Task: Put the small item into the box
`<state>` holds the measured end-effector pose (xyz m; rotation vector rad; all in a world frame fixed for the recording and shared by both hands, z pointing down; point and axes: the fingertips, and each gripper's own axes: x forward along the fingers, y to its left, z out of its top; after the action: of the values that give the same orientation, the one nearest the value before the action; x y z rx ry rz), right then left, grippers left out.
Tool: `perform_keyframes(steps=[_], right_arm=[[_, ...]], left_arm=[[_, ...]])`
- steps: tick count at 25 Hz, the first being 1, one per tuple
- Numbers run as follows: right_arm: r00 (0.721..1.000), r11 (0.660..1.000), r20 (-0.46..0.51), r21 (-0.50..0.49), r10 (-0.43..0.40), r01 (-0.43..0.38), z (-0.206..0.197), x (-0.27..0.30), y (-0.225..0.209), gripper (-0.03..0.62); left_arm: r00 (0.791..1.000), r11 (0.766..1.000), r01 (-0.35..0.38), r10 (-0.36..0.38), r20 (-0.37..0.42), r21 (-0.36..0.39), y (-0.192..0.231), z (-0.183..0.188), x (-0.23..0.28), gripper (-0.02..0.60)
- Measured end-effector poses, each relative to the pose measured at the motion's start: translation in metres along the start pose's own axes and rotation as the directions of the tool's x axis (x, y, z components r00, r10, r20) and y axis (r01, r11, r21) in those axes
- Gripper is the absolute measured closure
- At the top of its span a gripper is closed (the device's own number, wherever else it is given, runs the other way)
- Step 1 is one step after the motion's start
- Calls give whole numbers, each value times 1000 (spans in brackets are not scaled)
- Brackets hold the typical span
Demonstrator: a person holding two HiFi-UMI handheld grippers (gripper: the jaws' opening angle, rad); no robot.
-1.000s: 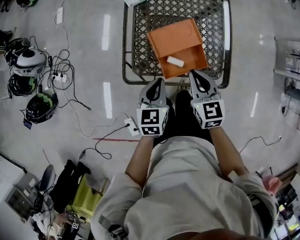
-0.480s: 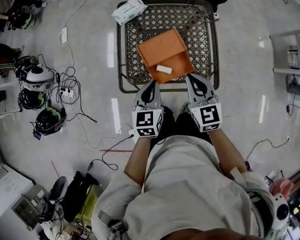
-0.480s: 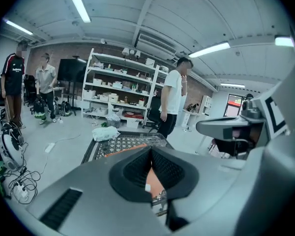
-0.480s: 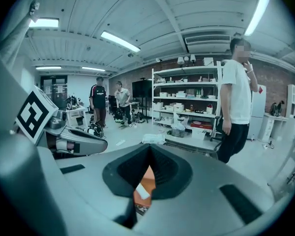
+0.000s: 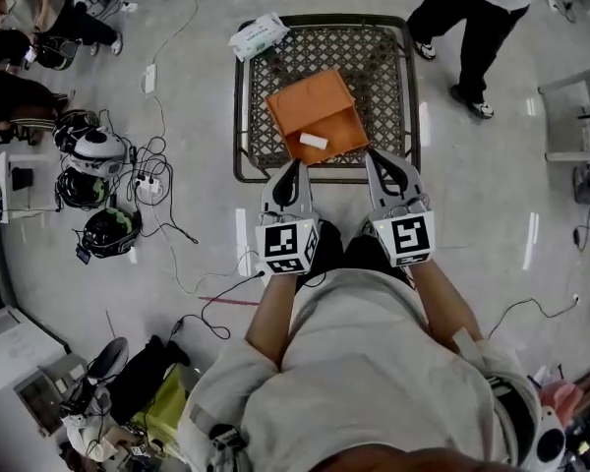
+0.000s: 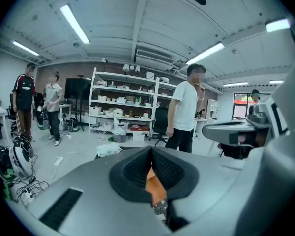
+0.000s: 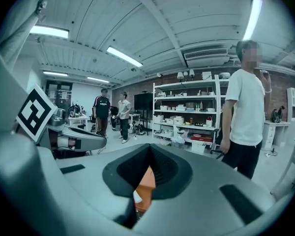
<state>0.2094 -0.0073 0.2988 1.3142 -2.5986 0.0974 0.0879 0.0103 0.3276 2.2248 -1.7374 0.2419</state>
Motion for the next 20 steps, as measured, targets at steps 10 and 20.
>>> perform_keyframes(steps=[10, 20], right_arm=[[991, 999, 136, -36, -15, 20, 46, -39, -11, 591], [973, 994, 205, -9, -107, 111, 86, -59, -13, 591]], left_arm=[[991, 996, -32, 22, 128, 82, -23, 54, -31, 572], [979, 993, 32, -55, 196, 117, -35, 92, -42, 572]])
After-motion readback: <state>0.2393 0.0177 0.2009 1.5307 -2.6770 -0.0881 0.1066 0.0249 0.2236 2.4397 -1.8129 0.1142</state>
